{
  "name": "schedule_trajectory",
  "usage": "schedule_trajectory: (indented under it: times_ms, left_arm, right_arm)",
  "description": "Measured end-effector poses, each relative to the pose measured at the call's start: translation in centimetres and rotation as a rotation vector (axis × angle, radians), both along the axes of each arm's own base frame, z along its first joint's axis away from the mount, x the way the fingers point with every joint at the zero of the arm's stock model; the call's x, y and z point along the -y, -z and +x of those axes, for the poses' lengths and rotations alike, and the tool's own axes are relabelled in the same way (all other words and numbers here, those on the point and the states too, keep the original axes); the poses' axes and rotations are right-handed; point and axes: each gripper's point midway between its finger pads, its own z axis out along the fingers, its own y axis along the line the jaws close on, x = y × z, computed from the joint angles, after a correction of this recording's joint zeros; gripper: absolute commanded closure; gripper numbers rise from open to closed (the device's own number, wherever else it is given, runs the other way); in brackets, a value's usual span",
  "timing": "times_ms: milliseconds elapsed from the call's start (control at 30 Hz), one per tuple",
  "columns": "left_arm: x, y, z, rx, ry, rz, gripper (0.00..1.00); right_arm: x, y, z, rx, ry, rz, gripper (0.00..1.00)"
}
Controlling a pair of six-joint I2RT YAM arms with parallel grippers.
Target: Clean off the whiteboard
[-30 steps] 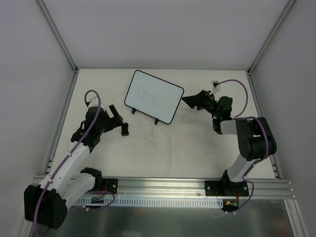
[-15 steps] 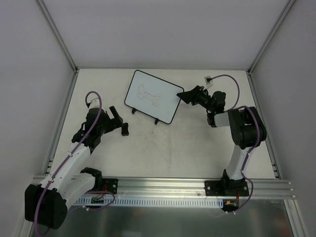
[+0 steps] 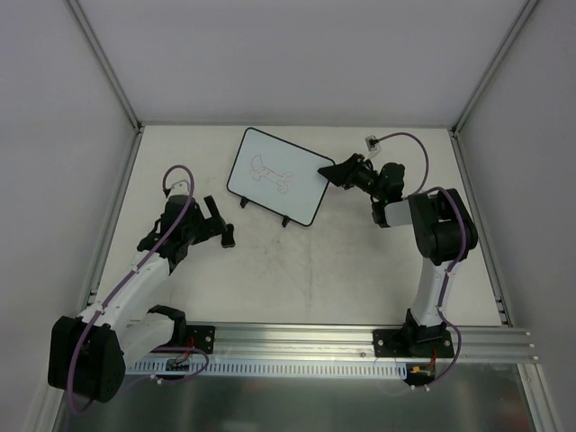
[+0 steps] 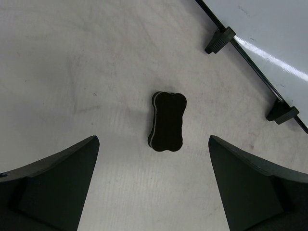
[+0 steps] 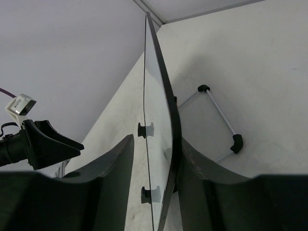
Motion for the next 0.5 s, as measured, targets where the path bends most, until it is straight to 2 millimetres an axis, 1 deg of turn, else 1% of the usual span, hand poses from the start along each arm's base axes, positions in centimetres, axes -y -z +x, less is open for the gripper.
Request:
schedule_trajectory:
  times_ms: [100,167,267,300,333,367,467,500]
  left_arm:
    - [0.0,0.0,0.1,-0.001,0.002,0.003,0.01]
    - [0.1,0.0,0.3,-0.006,0.003,0.005,0.01]
    - [0.1,0.3,0.7,-0.026,0.007,0.014,0.01]
    - [0.1,0.5,0.8,-0.034,0.009,0.018,0.01]
    - [0.2,0.7,0.9,-0.043,0.011,0.023,0.01]
    - [0.2,0.8,1.0,-0.053,0.014,0.028,0.01]
    - [0.3,1.1,1.5,-0.075,0.018,0.037,0.01]
    - [0.4,1.2,1.7,-0.082,0.021,0.039,0.01]
  right_arm:
    - [0.0,0.0,0.1,-0.002,-0.001,0.002,0.64]
    - [0.0,0.0,0.2,-0.003,-0.001,0.003,0.65]
    - [-0.1,0.0,0.2,-0.003,-0.001,0.003,0.71]
    - [-0.1,0.0,0.1,-0.004,-0.002,0.004,0.78]
    - [-0.1,0.0,0.1,-0.004,-0.001,0.003,0.88]
    - [-0.1,0.0,0.2,-0.001,-0.001,0.002,0.93]
    - [-0.1,-0.1,0.0,-0.011,-0.007,0.011,0.99]
    - [-0.1,-0.1,0.0,-0.012,-0.008,0.012,1.00]
